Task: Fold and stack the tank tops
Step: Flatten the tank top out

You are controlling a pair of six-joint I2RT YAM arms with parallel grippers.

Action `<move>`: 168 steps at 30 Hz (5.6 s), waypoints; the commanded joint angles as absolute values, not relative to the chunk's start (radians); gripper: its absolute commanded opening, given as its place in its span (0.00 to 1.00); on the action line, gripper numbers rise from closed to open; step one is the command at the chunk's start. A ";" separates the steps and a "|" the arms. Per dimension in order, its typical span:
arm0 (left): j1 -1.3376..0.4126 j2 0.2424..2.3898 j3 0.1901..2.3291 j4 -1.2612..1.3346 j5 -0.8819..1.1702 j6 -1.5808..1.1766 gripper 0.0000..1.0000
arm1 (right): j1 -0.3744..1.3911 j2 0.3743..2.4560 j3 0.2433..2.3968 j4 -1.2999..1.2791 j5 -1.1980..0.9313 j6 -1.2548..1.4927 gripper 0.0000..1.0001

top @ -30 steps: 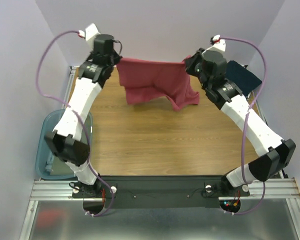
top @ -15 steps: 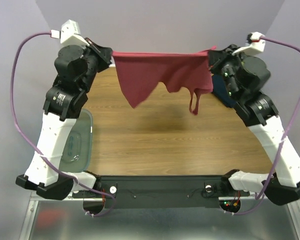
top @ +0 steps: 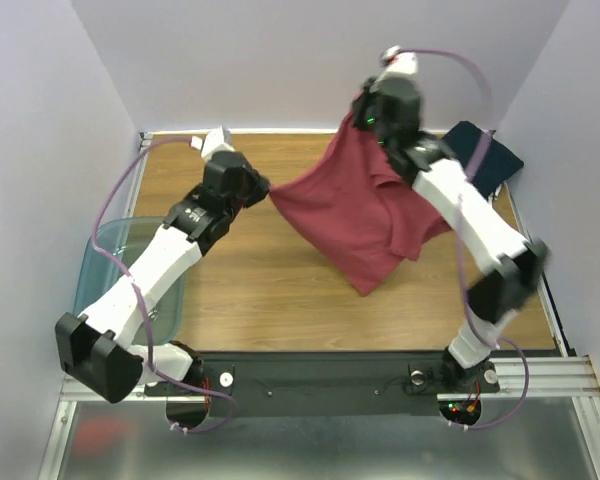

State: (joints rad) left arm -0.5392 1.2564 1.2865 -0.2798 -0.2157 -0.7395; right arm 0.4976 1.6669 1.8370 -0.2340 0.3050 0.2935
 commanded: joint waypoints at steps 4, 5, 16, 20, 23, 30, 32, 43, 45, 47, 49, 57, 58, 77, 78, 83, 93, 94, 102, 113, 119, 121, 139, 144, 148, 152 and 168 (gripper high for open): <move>-0.362 1.276 0.910 -0.109 -0.199 -0.900 0.00 | 0.497 2.049 1.899 -0.276 0.068 0.363 0.34; -0.350 1.301 0.891 -0.095 -0.193 -0.897 0.00 | 0.499 2.060 1.902 -0.276 0.066 0.376 0.53; -0.328 1.309 0.781 -0.080 -0.247 -0.922 0.00 | 0.514 1.577 1.409 -0.293 0.147 0.507 0.82; -0.328 1.296 0.759 -0.081 -0.247 -0.933 0.00 | 0.547 1.311 1.028 -0.288 0.149 0.618 0.66; -0.328 1.276 0.747 -0.078 -0.245 -0.927 0.00 | 0.592 1.162 0.781 -0.282 0.123 0.696 0.53; -0.328 1.244 0.713 -0.058 -0.229 -0.907 0.00 | 0.681 1.006 0.517 -0.242 0.100 0.822 0.48; -0.328 1.239 0.706 -0.058 -0.225 -0.904 0.00 | 0.695 0.999 0.494 -0.229 0.097 0.844 0.48; -0.328 1.227 0.701 -0.061 -0.232 -0.902 0.00 | 0.816 1.124 0.440 -0.107 0.115 0.931 0.48; -0.328 1.229 0.701 -0.063 -0.229 -0.902 0.00 | 0.838 1.173 0.437 -0.095 0.136 0.946 0.45; -0.328 1.227 0.701 -0.063 -0.227 -0.905 0.00 | 0.839 1.210 0.439 -0.092 0.155 0.950 0.43; -0.328 1.229 0.695 -0.061 -0.222 -0.905 0.00 | 0.838 1.226 0.446 -0.091 0.169 0.950 0.39; -0.328 1.192 0.670 -0.005 -0.117 -0.845 0.09 | 0.802 1.183 0.551 -0.268 0.357 0.871 0.00; -0.328 1.186 0.670 -0.005 -0.109 -0.835 0.15 | 0.757 1.134 0.555 -0.316 0.371 0.856 0.00; -0.541 1.069 0.456 -0.011 -0.110 -0.942 0.38 | 0.488 1.063 0.615 -0.405 0.261 0.703 0.00; -0.570 1.069 0.446 -0.017 -0.130 -0.954 0.36 | 0.488 1.066 0.618 -0.405 0.259 0.700 0.00; -0.601 1.091 0.417 -0.066 -0.183 -0.983 0.37 | 0.488 1.088 0.635 -0.405 0.250 0.696 0.00; -0.630 1.156 0.456 -0.087 -0.212 -0.960 0.40 | 0.489 1.101 0.632 -0.402 0.262 0.693 0.00; -0.632 1.169 0.459 -0.086 -0.215 -0.959 0.40 | 0.488 1.104 0.632 -0.402 0.262 0.695 0.00; -0.634 1.204 0.486 -0.087 -0.239 -0.940 0.00 | 0.488 1.114 0.629 -0.400 0.262 0.689 0.18; -0.632 1.039 0.601 -0.239 -0.368 -0.930 0.00 | 0.488 1.104 0.571 -0.399 0.293 0.744 0.54; -0.582 1.002 0.586 -0.262 -0.382 -0.948 0.00 | 0.488 1.127 0.535 -0.390 0.321 0.798 0.66; -0.542 0.971 0.568 -0.236 -0.344 -0.939 0.00 | 0.488 1.141 0.522 -0.371 0.310 0.813 0.66; -0.365 0.946 0.604 -0.209 -0.170 -0.802 0.00 | 0.491 1.259 0.485 -0.082 0.049 0.845 0.61; -0.365 0.957 0.618 -0.209 -0.163 -0.799 0.00 | 0.497 1.311 0.485 -0.009 0.051 0.857 0.61; -0.365 0.963 0.629 -0.213 -0.163 -0.795 0.00 | 0.503 1.371 0.517 0.078 0.025 0.851 0.61; -0.365 0.963 0.646 -0.225 -0.164 -0.789 0.00 | 0.509 1.511 0.603 0.084 0.028 0.830 0.41; -0.354 0.887 0.744 -0.321 -0.196 -0.758 0.00 | 0.351 1.500 0.934 -0.414 0.401 0.500 0.37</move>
